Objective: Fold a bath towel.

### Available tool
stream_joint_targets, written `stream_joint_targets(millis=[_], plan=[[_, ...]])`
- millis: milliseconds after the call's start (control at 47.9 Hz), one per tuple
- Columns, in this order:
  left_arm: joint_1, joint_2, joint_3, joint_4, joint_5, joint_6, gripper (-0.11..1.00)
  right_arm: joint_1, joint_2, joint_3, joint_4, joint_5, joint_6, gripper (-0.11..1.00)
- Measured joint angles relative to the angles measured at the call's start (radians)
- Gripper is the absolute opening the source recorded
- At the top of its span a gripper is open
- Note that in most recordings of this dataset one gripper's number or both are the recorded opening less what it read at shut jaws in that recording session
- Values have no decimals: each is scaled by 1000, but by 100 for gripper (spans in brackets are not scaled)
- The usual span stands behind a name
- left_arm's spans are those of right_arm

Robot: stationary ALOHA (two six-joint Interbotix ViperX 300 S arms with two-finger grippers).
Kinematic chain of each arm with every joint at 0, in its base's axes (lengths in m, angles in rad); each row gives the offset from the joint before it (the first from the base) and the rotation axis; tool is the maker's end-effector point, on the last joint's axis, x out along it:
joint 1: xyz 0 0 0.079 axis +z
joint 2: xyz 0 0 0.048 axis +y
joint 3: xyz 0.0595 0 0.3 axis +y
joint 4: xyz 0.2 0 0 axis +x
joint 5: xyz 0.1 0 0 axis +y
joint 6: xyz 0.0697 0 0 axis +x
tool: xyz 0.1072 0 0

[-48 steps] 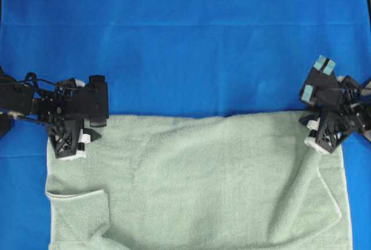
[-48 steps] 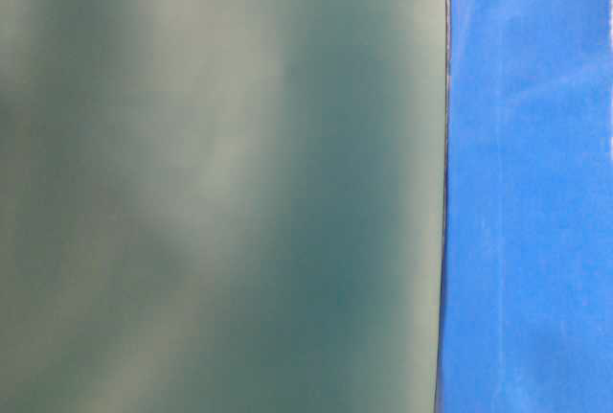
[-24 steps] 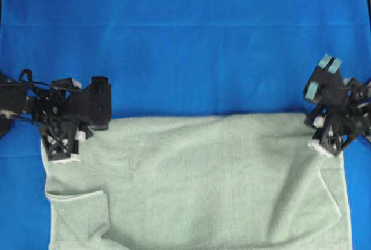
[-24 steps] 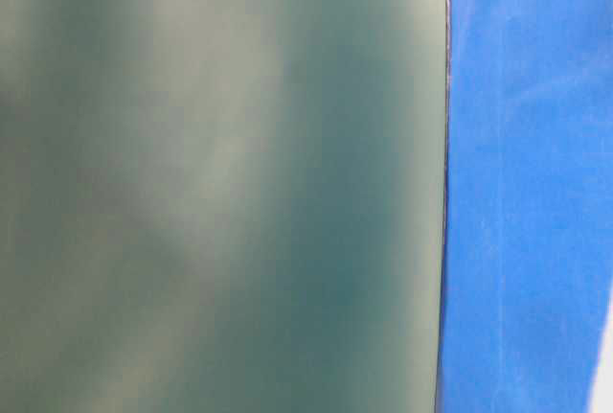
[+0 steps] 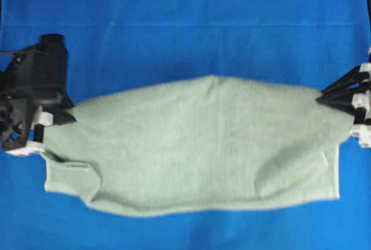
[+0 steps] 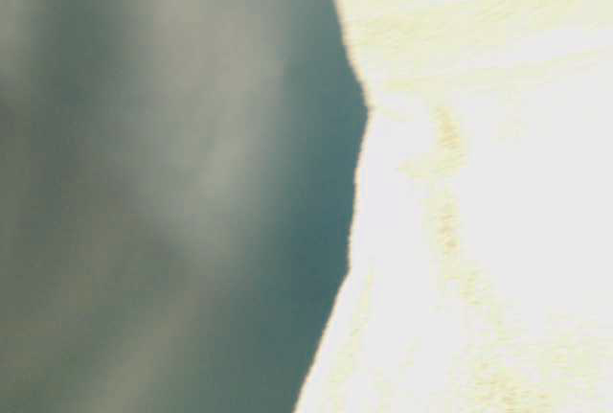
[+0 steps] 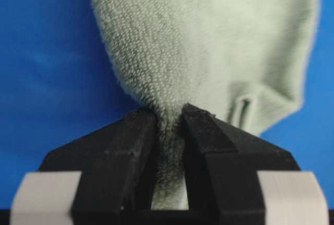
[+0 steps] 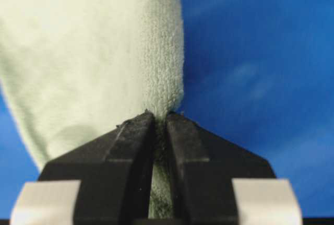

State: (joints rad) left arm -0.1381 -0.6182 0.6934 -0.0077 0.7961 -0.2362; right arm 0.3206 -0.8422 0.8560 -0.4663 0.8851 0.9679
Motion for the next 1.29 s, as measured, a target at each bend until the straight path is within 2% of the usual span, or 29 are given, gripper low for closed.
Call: stream_joint_targets(millis=[83,188,376,480,647,751,814,939,1023,1085,1190,1294], plan=[[-9,-15,3,0,-29,-25,11,-14,8,0,-66,20,8,9],[-34,-14,3,0,-91,-64,11,-75,29,0,-179,64,34,9],[-124,37,-3,0,-239,-137,11,-272,66,-5,-365,91,26,9],[-172,84,-28,0,-334,-137,11,-402,81,-18,-417,63,-8,9],[-189,160,-81,3,-400,-141,11,-566,107,-38,-430,-61,-98,9],[-192,196,-121,0,-403,-155,11,-581,98,-52,-417,-92,-129,9],[-199,216,-152,0,-408,-172,11,-572,75,-61,-393,-78,-130,9],[-235,267,-225,-2,-425,-186,11,-483,-18,-77,-330,-14,-132,9],[-268,305,-275,-2,-445,-183,11,-382,-89,-91,-284,52,-129,9],[-298,345,-324,0,-463,-178,11,-307,-118,-107,-267,100,-120,9],[-328,402,-388,0,-482,-163,11,-219,-124,-120,-267,169,-106,9],[-337,440,-430,0,-479,-149,11,-198,-94,-121,-305,216,-74,9]])
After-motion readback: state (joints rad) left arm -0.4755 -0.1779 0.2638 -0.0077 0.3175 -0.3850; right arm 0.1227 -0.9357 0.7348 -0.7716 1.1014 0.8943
